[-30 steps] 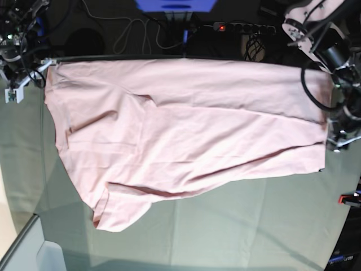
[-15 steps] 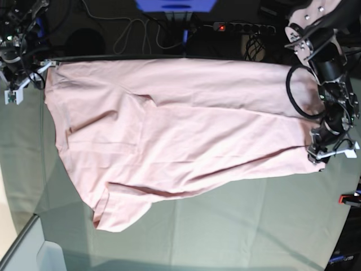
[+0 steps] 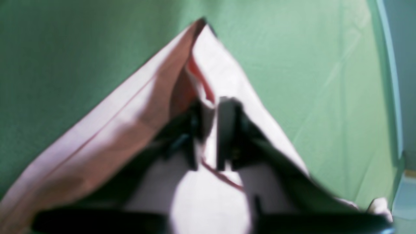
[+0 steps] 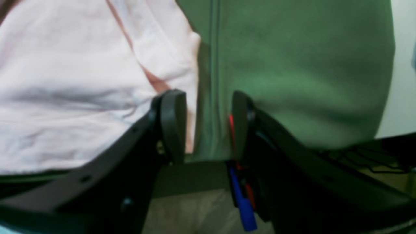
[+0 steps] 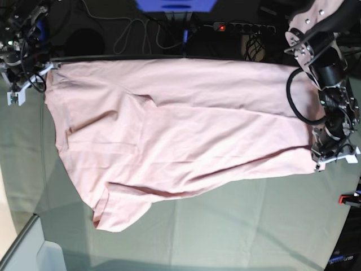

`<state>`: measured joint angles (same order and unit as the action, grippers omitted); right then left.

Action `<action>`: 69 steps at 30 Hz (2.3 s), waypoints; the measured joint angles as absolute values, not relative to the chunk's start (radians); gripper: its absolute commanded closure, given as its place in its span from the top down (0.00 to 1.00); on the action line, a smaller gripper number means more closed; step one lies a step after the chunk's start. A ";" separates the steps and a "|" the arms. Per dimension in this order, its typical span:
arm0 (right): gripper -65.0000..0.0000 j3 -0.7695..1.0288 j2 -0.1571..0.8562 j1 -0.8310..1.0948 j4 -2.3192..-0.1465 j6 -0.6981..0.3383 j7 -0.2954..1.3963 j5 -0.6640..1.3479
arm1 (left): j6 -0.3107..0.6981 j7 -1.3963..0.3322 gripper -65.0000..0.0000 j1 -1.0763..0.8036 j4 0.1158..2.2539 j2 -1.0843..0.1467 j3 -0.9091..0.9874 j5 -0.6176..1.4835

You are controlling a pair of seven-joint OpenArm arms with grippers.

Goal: Layout the t-shirt on the table in an organized manner, then fold the t-shirt properly
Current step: 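Release the shirt with the left gripper and move it along the shirt edge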

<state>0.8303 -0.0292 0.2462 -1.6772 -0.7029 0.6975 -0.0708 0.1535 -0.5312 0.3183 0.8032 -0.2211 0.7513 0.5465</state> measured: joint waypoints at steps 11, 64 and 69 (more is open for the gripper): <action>0.36 0.831 -0.019 0.247 -1.677 -0.702 0.698 -0.072 | 0.153 -0.538 0.00 0.461 0.791 -0.224 0.751 0.533; 0.57 0.826 0.010 0.173 -1.618 -0.703 0.702 -0.070 | -0.059 -0.596 0.81 -0.160 1.165 -0.319 0.836 0.883; 0.57 0.826 0.023 0.176 -1.560 -0.702 0.698 -0.074 | -0.060 -0.606 0.81 -0.196 1.165 -0.310 0.835 0.884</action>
